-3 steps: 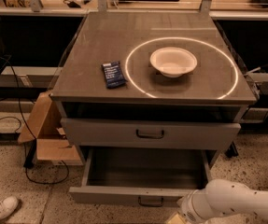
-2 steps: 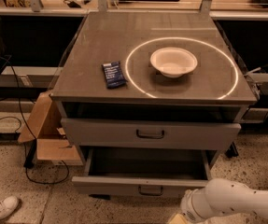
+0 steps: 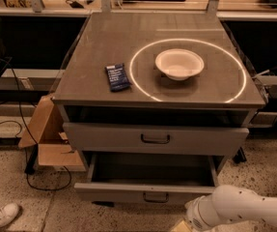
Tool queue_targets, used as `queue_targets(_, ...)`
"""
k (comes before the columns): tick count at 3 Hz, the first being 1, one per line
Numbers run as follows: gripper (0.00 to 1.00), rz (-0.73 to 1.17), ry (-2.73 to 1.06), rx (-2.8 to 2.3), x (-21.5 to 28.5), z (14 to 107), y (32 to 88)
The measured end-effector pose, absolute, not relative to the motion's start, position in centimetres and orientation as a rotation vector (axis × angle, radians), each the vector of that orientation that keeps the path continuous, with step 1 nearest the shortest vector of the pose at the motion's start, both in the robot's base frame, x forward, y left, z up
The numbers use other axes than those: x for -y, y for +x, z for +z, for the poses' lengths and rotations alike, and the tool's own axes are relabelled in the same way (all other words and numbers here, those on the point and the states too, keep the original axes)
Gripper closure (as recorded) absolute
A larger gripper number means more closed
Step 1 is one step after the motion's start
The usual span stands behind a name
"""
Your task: Close middle drawer
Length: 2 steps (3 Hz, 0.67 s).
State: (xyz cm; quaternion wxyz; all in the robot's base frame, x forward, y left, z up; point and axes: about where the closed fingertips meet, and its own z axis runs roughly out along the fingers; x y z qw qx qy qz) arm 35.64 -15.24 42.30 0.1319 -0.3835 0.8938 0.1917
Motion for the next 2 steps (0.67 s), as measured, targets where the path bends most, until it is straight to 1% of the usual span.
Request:
queue_targets(1,0.57,0.556,-1.113,-2.594,15.24,42.30,35.64)
queue_targets(2,0.80,0.556,-1.113,-2.594,15.24,42.30,35.64)
